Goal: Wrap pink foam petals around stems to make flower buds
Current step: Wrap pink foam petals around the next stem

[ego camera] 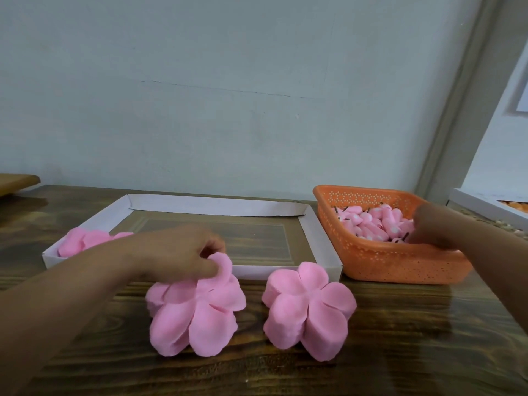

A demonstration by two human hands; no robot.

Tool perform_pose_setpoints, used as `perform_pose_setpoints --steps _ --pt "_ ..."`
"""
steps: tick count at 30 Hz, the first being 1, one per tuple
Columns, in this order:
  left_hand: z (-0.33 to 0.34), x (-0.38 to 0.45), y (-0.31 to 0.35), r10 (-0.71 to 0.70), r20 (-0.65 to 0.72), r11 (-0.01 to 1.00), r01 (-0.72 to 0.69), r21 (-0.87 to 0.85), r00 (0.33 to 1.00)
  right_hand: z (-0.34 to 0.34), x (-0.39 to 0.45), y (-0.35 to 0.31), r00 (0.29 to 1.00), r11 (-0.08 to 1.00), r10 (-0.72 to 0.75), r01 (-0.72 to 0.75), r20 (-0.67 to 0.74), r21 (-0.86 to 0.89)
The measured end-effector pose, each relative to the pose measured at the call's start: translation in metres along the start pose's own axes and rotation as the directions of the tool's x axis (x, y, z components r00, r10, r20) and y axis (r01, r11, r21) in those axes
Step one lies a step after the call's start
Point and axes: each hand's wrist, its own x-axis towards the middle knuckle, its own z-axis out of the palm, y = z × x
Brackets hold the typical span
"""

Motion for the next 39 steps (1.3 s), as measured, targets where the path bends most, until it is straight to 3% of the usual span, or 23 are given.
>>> perform_pose_setpoints --steps 5,8,12,16,19,22,24,28,33,37,39 --pt "-0.005 -0.002 0.002 -0.073 -0.109 0.959 0.040 -0.279 0.991 -0.001 -0.001 -0.002 1.000 1.000 0.022 -0.022 0.004 -0.020" --pt "-0.007 -0.003 0.007 -0.193 -0.135 0.865 0.103 -0.490 0.972 -0.002 -0.002 -0.003 1.000 1.000 0.024 -0.024 0.006 -0.015" --pt "-0.005 0.000 0.006 -0.287 -0.138 0.756 0.136 -0.641 0.948 0.000 -0.003 -0.002 0.999 0.999 0.033 -0.033 -0.009 -0.011" --pt "-0.002 0.005 0.008 -0.311 -0.035 0.379 0.091 -0.921 0.950 0.000 -0.002 -0.002 0.999 0.999 0.033 -0.033 -0.008 0.007" --pt "0.000 0.011 0.010 -0.334 0.045 0.105 0.084 -0.991 0.941 0.000 -0.003 -0.002 1.000 1.000 0.028 -0.028 -0.006 -0.011" --pt "0.006 0.019 0.017 -0.383 0.093 -0.011 0.096 -0.995 0.919 -0.001 -0.004 -0.003 0.999 0.999 0.038 -0.038 -0.004 -0.014" --pt "0.011 0.022 0.022 -0.440 0.093 -0.024 0.093 -0.995 0.893 -0.002 -0.004 -0.004 0.999 0.999 0.051 -0.051 -0.009 -0.006" --pt "0.021 0.026 0.027 -0.419 0.133 0.026 0.158 -0.987 0.898 -0.004 -0.003 -0.004 0.999 0.999 0.032 -0.033 -0.004 -0.038" --pt "0.030 0.033 0.032 -0.544 0.033 0.100 0.104 -0.989 0.838 -0.008 -0.004 -0.007 0.999 0.999 0.051 -0.051 -0.002 -0.015" --pt "0.032 0.037 0.038 -0.550 0.005 0.110 0.078 -0.991 0.835 -0.015 -0.007 -0.015 0.986 0.991 0.058 -0.038 -0.156 0.128" --pt "0.032 0.037 0.042 -0.520 0.019 0.032 0.042 -0.999 0.854 -0.019 -0.009 -0.019 0.974 0.987 0.045 -0.009 -0.221 0.162"
